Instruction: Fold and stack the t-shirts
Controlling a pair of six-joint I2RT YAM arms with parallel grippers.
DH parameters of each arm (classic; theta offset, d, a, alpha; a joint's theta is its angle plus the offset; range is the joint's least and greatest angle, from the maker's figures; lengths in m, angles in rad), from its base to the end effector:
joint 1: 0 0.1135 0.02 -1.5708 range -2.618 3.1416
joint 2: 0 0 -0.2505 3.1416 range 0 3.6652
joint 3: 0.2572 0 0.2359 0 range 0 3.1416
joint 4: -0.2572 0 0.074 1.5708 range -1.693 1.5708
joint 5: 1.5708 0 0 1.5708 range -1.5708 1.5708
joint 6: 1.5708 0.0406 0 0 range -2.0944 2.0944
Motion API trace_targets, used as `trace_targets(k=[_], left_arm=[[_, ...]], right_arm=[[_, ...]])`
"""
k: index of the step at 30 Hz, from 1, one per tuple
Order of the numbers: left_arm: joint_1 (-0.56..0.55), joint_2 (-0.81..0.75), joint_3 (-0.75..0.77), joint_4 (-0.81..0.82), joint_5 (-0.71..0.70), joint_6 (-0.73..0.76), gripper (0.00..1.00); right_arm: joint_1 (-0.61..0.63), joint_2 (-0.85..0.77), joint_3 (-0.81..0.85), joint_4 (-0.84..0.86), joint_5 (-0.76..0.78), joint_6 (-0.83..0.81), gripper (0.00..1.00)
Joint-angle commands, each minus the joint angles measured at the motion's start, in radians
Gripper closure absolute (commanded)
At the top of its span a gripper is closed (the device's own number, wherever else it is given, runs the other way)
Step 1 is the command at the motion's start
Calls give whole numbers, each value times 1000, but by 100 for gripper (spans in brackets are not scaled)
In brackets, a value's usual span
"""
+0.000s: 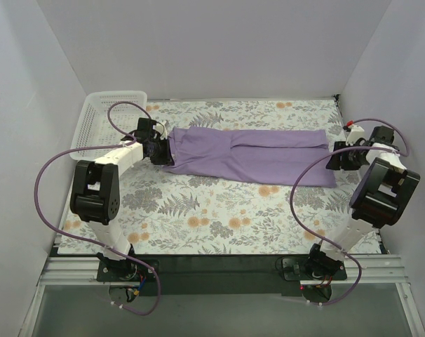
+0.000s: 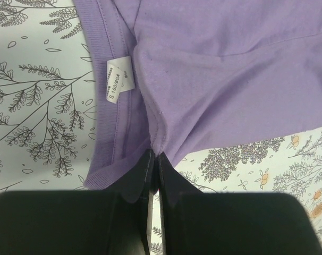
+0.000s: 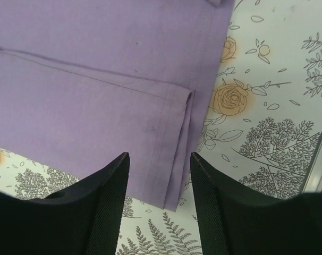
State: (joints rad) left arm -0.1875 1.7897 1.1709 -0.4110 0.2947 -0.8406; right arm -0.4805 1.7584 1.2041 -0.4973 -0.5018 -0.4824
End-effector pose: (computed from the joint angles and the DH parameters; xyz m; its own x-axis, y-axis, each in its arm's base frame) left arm 0.3448 -0.0774 0.1778 -0.8041 -0.5731 -0.1580 -0.4104 0.7275 -0.5498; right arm 0.3164 -0.1429 0.1954 -0.7719 -0.0563 -0.6333 -0.1856 0.9726 0.1398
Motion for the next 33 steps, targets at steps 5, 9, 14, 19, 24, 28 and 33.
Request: trace_targets(k=[5,9,14,19,24,28,33], left_arm=[[-3,-67,15,-18,27,15,100],[-1,-67,18,-20,35,15,100],[2,-67,21,-25,37,14,100],[5,-62,21,-23,38,14,100],[5,-61,21,-25,38,14,100],[5,-58,21,-23,40,14,100],[5,-56,19,-25,40,12,100]], right_arm=[[-12,67,38,-15,29,25,48],[-18,92,38,-17,16,33,52],[-26,99,26,-18,6,34,55],[-32,105,20,-20,-10,33,60],[-33,115,18,-27,-27,31,65],[-35,121,18,-32,-26,30,66],[-38,131,20,-37,-18,30,65]])
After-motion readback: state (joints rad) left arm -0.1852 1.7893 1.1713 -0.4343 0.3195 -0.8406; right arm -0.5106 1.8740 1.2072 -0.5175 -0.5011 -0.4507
